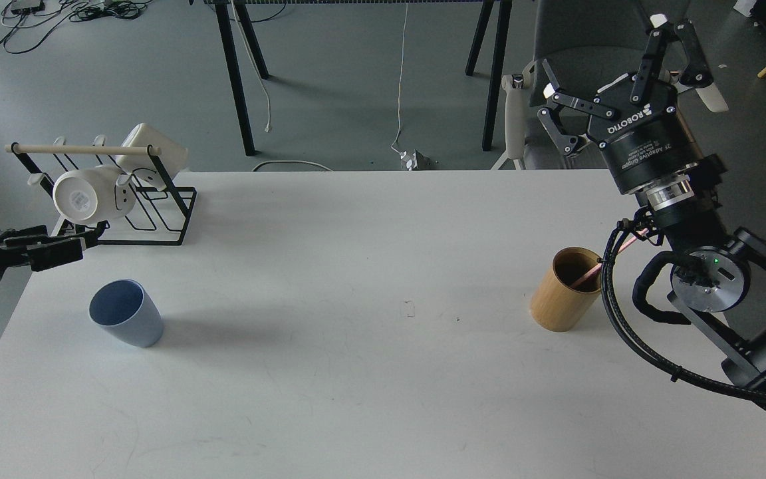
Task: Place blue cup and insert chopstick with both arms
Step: 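Move the left gripper down and close it around the blue cup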
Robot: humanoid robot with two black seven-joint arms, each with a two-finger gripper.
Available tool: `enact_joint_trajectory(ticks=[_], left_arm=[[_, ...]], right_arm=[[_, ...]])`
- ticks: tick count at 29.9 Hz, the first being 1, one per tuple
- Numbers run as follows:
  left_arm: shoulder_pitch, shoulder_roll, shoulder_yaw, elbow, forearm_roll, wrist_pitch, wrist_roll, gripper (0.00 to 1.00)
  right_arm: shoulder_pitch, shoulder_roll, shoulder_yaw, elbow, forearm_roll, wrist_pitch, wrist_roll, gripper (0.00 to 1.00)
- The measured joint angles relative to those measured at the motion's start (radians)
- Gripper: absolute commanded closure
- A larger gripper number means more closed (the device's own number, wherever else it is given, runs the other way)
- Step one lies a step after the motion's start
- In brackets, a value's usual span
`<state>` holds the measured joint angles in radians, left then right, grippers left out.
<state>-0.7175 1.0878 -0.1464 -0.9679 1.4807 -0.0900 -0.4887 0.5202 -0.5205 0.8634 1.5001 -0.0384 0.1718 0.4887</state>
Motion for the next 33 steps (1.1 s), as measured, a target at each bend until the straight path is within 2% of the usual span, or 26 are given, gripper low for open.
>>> enact_joint_trajectory(ticks=[11,16,26,29,33], left_arm=[[0.071,-0.012,-0.001,0.022,0.032,0.005,0.000,0.01],[0.100,-0.015,-0.001,0.021,0.032,0.037,0.000,0.01],[0.136,-0.068,-0.001,0.025,0.034,0.050,0.000,0.02],[0.138,-0.077,-0.001,0.037,0.034,0.052,0.000,0.05],[0.139,-0.093,-0.001,0.063,0.032,0.052,0.000,0.16]], right_arm=[[-0.016,0.001,-0.001,-0.008,-0.001,0.000,0.000,0.01],[-0.021,0.001,-0.002,-0.010,-0.001,0.000,0.000,0.01],[-0.028,0.002,-0.002,-0.011,-0.003,0.000,0.000,0.01],[-0.028,0.002,-0.001,-0.011,-0.003,0.000,0.000,0.01],[-0.034,0.002,-0.001,-0.010,-0.003,0.000,0.000,0.01]])
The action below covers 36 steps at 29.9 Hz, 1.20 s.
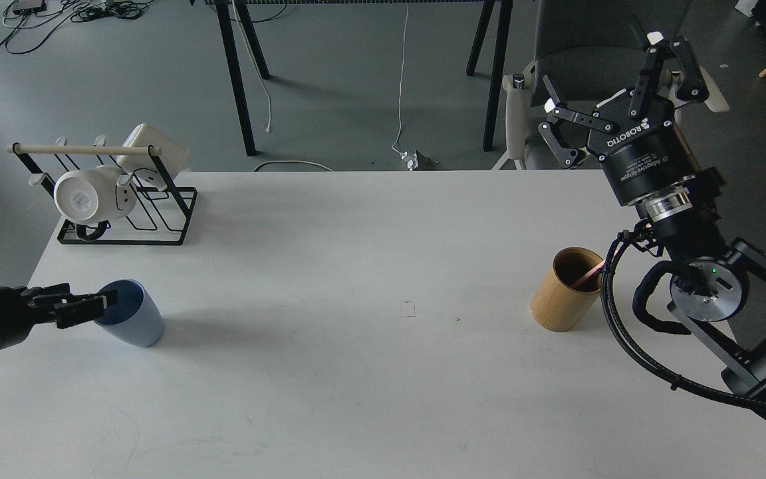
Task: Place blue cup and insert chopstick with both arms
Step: 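Lift the blue cup with the left gripper and tilt it upward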
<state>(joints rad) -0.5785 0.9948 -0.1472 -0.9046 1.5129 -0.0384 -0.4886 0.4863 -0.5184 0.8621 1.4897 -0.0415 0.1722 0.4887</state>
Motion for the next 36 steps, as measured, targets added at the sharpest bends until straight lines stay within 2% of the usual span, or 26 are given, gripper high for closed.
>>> enact_joint_trajectory(ticks=[2,19,21,23,26,31,36], left_arm=[[0.002,-0.006,0.000,0.013,0.000,-0.001,0.000,0.22],[0.024,-0.020,0.000,0.020,0.001,0.002,0.000,0.43],[0.036,-0.020,0.000,0.018,0.001,0.002,0.000,0.53],[0.041,-0.019,0.000,0.018,0.001,0.002,0.000,0.72],[0.042,-0.019,0.000,0.017,0.001,0.004,0.000,0.76],[0.042,-0.019,0.000,0.015,0.001,0.023,0.000,0.90],[0.038,-0.019,-0.002,0.015,0.000,0.028,0.000,0.96]], right_arm=[[-0.004,0.000,0.000,0.001,0.000,0.000,0.000,0.01],[-0.022,0.000,0.003,0.001,0.000,-0.001,0.000,0.01],[-0.026,0.000,0.003,0.001,0.000,-0.001,0.000,0.01],[-0.029,0.000,0.003,0.001,0.000,-0.001,0.000,0.01],[-0.031,0.000,0.003,0.001,0.000,-0.001,0.000,0.01],[-0.032,0.000,0.003,0.001,0.000,-0.001,0.000,0.01],[-0.034,0.000,0.003,0.001,0.000,0.000,0.000,0.01]])
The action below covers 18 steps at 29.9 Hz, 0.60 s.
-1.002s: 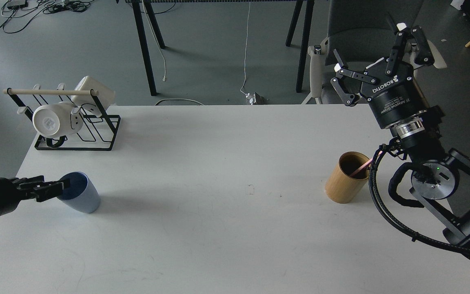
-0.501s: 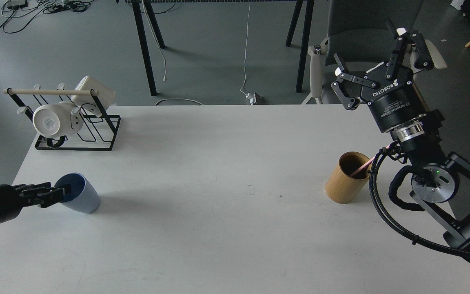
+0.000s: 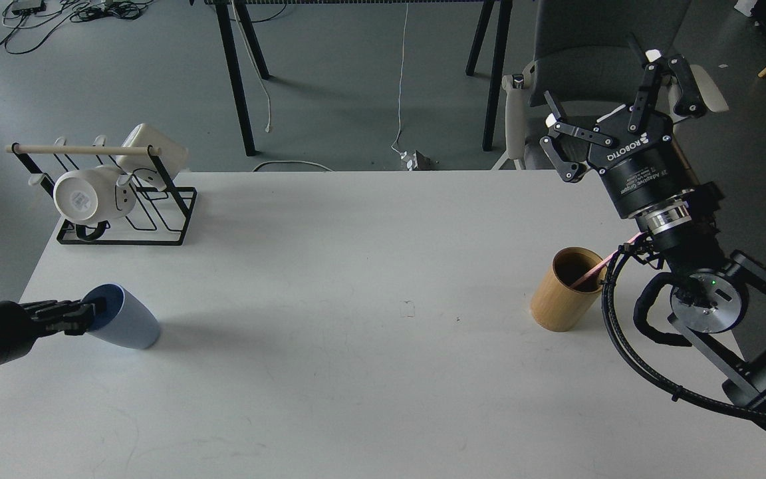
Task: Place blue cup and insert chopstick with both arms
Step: 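Lift the blue cup with the left gripper and tilt it upward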
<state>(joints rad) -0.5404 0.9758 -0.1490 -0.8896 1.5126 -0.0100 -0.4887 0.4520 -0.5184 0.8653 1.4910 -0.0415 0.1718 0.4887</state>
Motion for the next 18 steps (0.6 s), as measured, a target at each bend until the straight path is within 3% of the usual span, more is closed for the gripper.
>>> enact_joint_trajectory(ticks=[7,13,18], left_arm=[[-0.009,0.008,-0.002,-0.029,-0.004,0.000,0.000,0.95],[-0.062,0.020,-0.013,-0.127,-0.011,-0.018,0.000,0.95],[-0.237,0.047,-0.014,-0.335,-0.019,-0.163,0.000,0.95]], right_arm=[[-0.002,0.000,0.000,-0.001,0.000,0.000,0.000,0.01],[-0.003,0.000,0.007,-0.013,0.000,0.000,0.000,0.01],[0.005,0.000,0.062,-0.058,0.000,0.002,0.000,0.01]])
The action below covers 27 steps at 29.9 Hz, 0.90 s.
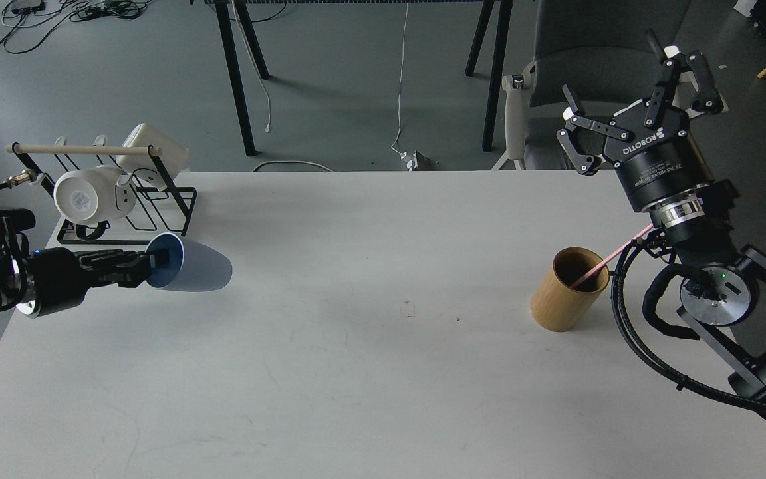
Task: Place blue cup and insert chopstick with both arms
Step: 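Lift the blue cup with the left gripper and tilt it upward, then carry the blue cup toward the tan cup and set it upright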
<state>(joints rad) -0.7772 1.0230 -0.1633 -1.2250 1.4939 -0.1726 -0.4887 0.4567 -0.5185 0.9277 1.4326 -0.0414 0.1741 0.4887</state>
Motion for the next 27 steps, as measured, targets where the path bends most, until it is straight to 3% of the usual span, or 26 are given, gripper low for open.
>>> enact_joint_trajectory(ticks=[4,8,12,15,27], left_arm=[[-0.179,-0.081,0.016,-0.040,-0.004,-0.159,0.000,0.95],[-0.347,-0.234,0.127,0.022,-0.005,-0.260,0.000,0.94],[-0.485,-0.433,0.337,0.126,-0.006,-0.270,0.000,0.94],[-0.519,-0.549,0.432,0.187,-0.002,-0.265,0.000,0.93],[-0.654,-0.801,0.635,0.332,0.018,-0.271,0.000,0.93]], right_arm=[[0.008,0.000,0.046,-0.035,0.000,0.001,0.000,0.01],[0.010,0.000,0.075,-0.063,0.000,0.001,0.000,0.01],[0.010,0.000,0.085,-0.077,0.000,0.001,0.000,0.01],[0.008,-0.001,0.087,-0.081,0.000,0.000,0.000,0.01],[-0.013,-0.002,0.085,-0.081,0.000,-0.001,0.000,0.01]])
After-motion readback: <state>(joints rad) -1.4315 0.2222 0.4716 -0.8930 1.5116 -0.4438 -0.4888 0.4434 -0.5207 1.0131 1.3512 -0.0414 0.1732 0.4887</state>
